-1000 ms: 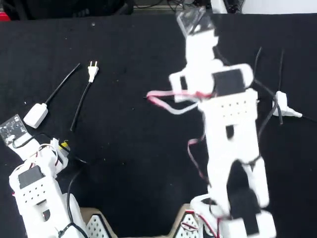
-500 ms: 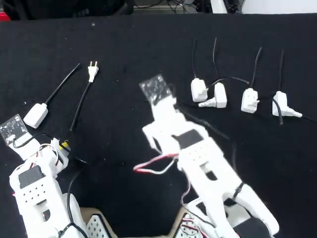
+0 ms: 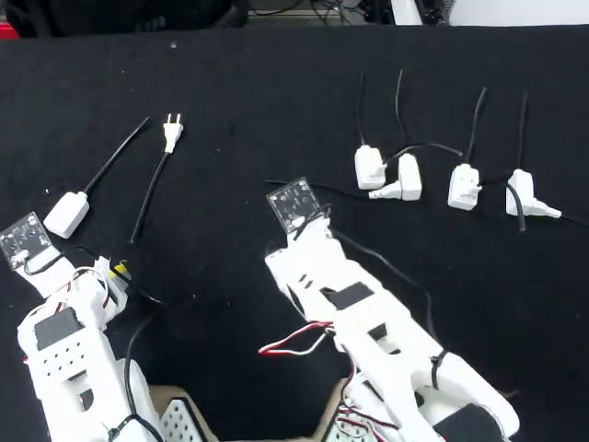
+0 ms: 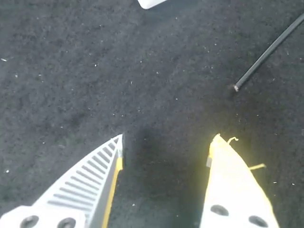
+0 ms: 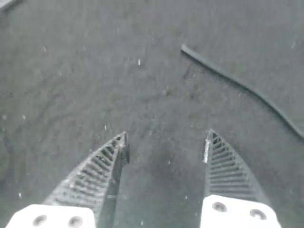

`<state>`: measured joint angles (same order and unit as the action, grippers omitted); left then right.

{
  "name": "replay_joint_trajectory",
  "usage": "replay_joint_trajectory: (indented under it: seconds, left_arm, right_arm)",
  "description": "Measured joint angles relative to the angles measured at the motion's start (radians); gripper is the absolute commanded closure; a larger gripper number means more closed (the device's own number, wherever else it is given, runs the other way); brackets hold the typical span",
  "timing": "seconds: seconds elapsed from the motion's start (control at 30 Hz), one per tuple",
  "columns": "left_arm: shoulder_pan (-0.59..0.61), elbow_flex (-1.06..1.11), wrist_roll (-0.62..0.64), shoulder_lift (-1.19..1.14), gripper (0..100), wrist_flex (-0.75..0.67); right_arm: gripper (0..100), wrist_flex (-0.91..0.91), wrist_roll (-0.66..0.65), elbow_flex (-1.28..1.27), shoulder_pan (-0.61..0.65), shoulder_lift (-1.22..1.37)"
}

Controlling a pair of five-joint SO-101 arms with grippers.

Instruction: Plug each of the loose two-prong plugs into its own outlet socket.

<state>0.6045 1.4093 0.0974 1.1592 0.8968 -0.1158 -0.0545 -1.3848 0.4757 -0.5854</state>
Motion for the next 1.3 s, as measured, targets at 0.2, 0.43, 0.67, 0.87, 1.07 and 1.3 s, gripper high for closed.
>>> replay_joint_trajectory:
  seconds: [0.2,0.43,0.67,0.87,1.07,1.3]
  left_arm:
    - [-0.002,-0.066,-0.138,0.0,66,0.0]
    - [0.017,-0.227,-0.19,0.0,68,0.0]
    - [0.014,-0.287,-0.198,0.0,68,0.0]
    - [0.014,-0.348,-0.199,0.0,65,0.052]
    - [0.014,-0.411,-0.199,-0.008,65,0.072]
    - [0.014,-0.588,-0.241,-0.279,65,0.192]
  right_arm:
    - [76.8,0.017,0.0,0.0,0.0,-0.003]
    - [76.8,0.017,0.0,0.0,0.0,-0.003]
    - [76.8,0.017,0.0,0.0,0.0,-0.003]
    - [76.8,0.017,0.0,0.0,0.0,-0.003]
    - [76.8,0.017,0.0,0.0,0.0,-0.003]
    - [76.8,0.017,0.0,0.0,0.0,-0.003]
